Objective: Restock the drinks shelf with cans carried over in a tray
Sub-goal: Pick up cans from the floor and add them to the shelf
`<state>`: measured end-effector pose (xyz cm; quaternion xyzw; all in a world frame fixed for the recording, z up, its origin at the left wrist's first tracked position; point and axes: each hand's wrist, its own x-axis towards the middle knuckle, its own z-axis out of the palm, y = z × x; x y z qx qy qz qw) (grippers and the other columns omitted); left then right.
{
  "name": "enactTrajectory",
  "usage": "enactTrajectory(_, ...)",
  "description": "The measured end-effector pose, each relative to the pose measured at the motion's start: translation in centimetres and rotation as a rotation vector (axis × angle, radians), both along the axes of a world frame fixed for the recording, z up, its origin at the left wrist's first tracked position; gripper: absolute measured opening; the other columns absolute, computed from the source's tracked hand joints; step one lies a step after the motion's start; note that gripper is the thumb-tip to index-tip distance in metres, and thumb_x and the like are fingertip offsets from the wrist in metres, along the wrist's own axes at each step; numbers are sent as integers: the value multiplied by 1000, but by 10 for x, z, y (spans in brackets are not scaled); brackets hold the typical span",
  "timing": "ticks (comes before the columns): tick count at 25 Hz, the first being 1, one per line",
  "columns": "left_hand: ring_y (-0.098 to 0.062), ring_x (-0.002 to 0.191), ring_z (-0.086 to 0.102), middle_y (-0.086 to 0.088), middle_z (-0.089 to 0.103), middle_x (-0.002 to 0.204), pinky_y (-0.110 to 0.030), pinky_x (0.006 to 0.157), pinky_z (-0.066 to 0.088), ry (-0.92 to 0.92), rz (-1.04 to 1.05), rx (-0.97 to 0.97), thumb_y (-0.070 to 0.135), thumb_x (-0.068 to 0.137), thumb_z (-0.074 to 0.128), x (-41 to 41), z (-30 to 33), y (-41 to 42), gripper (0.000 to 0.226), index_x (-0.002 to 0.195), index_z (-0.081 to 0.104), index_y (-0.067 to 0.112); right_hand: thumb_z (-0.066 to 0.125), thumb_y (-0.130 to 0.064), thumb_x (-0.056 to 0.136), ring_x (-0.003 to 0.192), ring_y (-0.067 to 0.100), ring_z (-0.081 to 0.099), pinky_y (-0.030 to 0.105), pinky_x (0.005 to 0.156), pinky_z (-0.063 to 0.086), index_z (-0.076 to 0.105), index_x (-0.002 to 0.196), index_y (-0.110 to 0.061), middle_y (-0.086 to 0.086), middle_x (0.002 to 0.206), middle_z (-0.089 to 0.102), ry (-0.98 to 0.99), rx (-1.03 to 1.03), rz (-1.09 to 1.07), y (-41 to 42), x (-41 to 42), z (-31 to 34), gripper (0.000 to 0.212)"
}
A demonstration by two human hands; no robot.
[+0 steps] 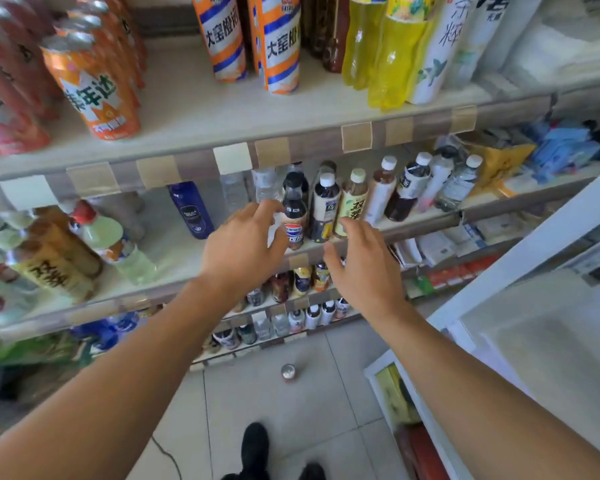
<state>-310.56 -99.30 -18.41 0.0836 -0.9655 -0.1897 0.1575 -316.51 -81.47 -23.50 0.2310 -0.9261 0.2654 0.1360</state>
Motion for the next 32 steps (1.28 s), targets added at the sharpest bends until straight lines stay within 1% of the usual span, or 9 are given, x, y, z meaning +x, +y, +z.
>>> enactTrajectory(4,-19,103,58,4,61,115,-32,72,46,-69,15,46,33,97,46,8,-38,-6,31,126,50,27,57,-32,94,114,26,54,38,80,51,54,131,-7,9,119,61,-46,64,6,-4,6,-22,45)
enactTrajectory(9,-23,107,56,0,58,120,-41,76,52,-124,-55,87,31,95,47,2,-73,-30,33,127,51,21,59,-29,92,108,30,58,38,71,51,54,127,-9,10,114,62,-89,82,-18,-28,12,-51,41)
enactTrajectory(12,-26,101,59,-1,60,115,-44,71,54,-131,-71,111,29,95,49,-5,-109,-43,30,123,53,20,63,-28,89,103,32,60,38,69,51,54,128,-10,10,110,63,-151,105,-7,-45,18,-91,44)
enactTrajectory(14,-28,94,61,-1,61,110,-42,65,54,-146,-65,90,31,94,49,-3,-136,-48,26,117,54,21,63,-28,89,105,31,59,38,72,53,54,129,-10,9,114,63,-195,90,0,-50,25,-123,45)
enactTrajectory(17,-29,92,62,-2,61,107,-41,60,53,-189,-61,88,31,92,51,3,-199,-54,24,112,55,19,65,-28,86,104,30,60,38,72,54,55,126,-10,9,113,63,-253,118,9,-53,37,-191,45)
enactTrajectory(20,-27,95,63,0,62,111,-42,64,55,-279,-53,120,34,91,49,13,-281,-55,30,118,54,22,71,-26,81,94,33,63,38,65,55,55,123,-8,10,103,65,-315,157,13,-52,48,-270,48)
enactTrajectory(24,-21,101,63,7,63,114,-36,68,52,-372,-3,141,34,92,53,32,-393,-51,30,120,54,26,70,-28,80,92,31,64,35,64,55,55,123,-8,11,105,66,-339,168,56,-50,55,-372,50)
enactTrajectory(29,-15,99,63,10,64,110,-33,72,52,-451,24,185,33,91,55,48,-534,-48,29,119,54,28,67,-35,82,96,31,65,35,65,55,55,126,-9,11,110,66,-434,297,79,-50,59,-511,52)
enactTrajectory(32,-13,98,62,13,63,108,-34,74,52,-489,51,200,33,91,53,57,-600,-53,28,119,54,30,63,-37,87,108,31,58,38,74,51,48,135,-12,10,123,59,-530,352,75,-56,62,-581,55)
